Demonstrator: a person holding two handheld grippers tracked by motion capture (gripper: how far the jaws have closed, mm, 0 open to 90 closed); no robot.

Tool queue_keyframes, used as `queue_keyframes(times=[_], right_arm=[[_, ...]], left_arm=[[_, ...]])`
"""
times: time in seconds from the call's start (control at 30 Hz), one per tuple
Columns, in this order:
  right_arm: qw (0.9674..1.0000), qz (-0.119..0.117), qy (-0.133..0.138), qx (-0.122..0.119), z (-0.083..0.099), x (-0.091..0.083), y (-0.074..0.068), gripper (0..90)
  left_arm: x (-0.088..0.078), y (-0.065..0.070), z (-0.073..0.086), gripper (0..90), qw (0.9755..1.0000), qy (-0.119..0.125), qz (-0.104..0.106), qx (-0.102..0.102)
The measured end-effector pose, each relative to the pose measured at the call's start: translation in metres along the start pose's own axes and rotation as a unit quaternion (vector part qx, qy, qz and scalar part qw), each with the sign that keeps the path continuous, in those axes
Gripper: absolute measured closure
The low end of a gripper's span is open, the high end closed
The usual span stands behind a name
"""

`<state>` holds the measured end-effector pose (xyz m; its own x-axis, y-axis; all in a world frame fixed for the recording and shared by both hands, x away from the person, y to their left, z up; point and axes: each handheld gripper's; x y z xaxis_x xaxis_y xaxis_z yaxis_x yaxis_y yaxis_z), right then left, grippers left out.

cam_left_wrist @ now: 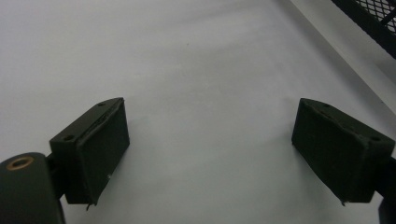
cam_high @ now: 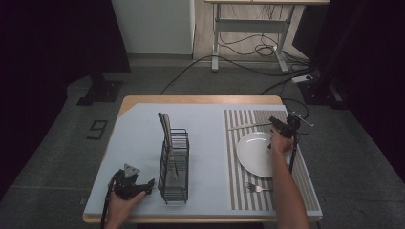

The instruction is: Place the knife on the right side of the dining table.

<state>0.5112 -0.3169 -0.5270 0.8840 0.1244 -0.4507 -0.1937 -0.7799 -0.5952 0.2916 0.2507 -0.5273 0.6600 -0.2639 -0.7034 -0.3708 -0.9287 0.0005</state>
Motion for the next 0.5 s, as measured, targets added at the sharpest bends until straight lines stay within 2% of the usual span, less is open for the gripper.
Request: queue_keyframes(times=[0.2, 0.43, 0.5], right_arm=[[0.9999, 0.009, -0.001, 0.007, -0.0023, -0.0030, 0.0024, 59.0], [0.9998, 0.010, 0.011, -0.015, -0.0081, -0.0080, 0.0019, 58.1], [0.9994, 0.007, 0.007, -0.033, -0.0094, -0.0079, -0.0030, 57.3]], left_arm=[[-0.0001, 0.0000, 0.0001, 10.7, 1.0000, 0.000, 0.000, 0.000], [0.0000, 0.0001, 0.0000, 10.7, 1.0000, 0.000, 0.000, 0.000], [0.0000, 0.0000, -0.0001, 10.7, 1.0000, -0.001, 0.000, 0.001]])
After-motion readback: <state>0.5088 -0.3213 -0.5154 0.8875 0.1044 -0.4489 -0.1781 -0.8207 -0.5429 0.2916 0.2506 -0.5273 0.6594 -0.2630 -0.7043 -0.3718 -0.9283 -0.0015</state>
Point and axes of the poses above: each handheld gripper's, and its own axes: x roughly forward along the jaws, z roughly out of its underside, y roughly to its right, and after that the axes turned 2 degrees about y, right-handed
